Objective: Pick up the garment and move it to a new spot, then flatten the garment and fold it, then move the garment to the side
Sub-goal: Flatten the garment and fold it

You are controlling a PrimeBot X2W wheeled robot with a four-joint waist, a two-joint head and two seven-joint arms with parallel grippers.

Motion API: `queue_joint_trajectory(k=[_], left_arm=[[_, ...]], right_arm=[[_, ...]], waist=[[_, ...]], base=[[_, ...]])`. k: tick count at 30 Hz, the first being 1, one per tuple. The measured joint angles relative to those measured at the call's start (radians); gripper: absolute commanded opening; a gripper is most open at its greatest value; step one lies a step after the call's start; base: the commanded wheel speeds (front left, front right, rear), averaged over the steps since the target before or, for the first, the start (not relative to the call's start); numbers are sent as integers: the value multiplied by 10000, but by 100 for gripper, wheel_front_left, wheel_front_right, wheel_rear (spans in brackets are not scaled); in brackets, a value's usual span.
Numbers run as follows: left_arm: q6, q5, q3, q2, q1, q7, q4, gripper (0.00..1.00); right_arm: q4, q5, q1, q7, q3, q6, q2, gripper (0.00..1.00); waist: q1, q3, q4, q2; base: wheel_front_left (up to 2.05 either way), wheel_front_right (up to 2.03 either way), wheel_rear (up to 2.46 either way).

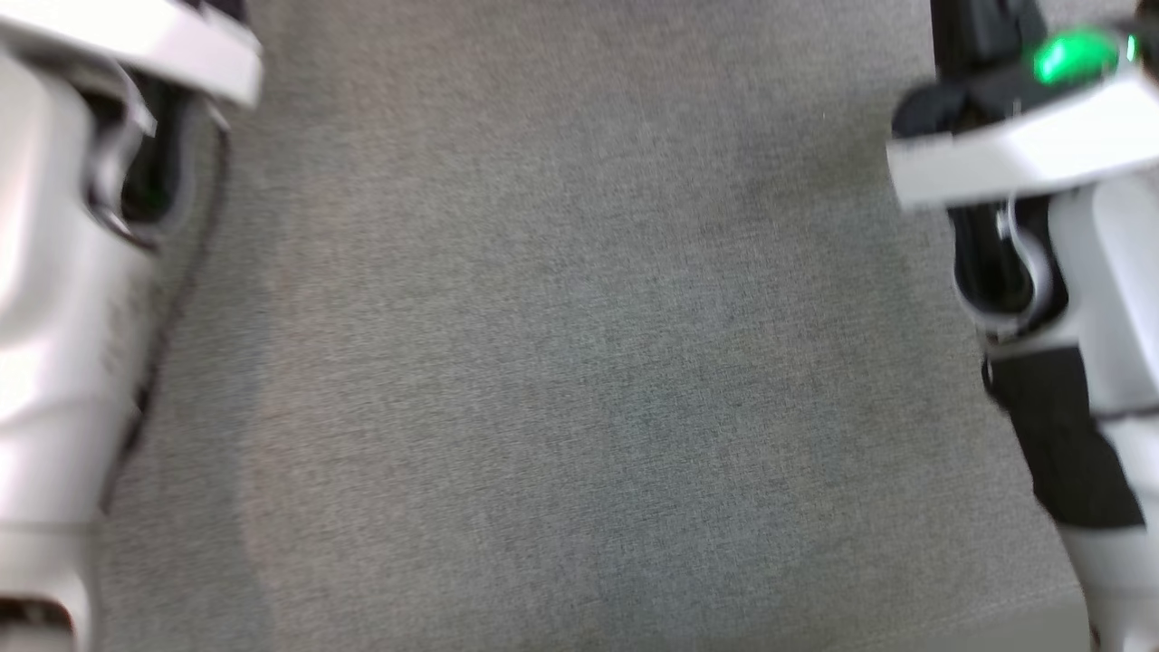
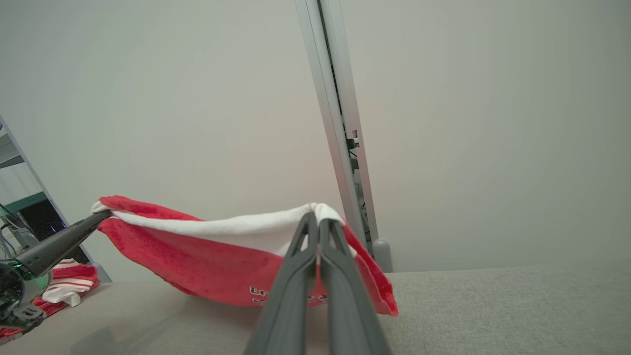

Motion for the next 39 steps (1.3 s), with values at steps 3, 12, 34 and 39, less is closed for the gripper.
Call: queue_joint_trajectory(k=[3,12,34,39], left_arm=[[-2,-288,-63,-171,1125,-146,-727,0],[345,428,-247,-199,5985,-428,-3430,0],[451,2111,1760,-2242,12611,-441,-7055,0],[353,2201,1676,-2372,13175,-439,-7160,0]], right_arm=[[-431,-104,1122,-4,-201,-2,-182,0],[-2290,357,5274,-6,-437,0,-320,0],[-4959,-546,10309,251,-1904,0,-288,0],[-5252,-604,10611,489,-2059,0,-293,0]], waist=[[0,-422,194,0],[0,-2118,584,0],[-1,-4732,368,0],[-1,-4687,448,0]], base=[[0,0,0],[0,0,0],[0,0,0],[0,0,0]])
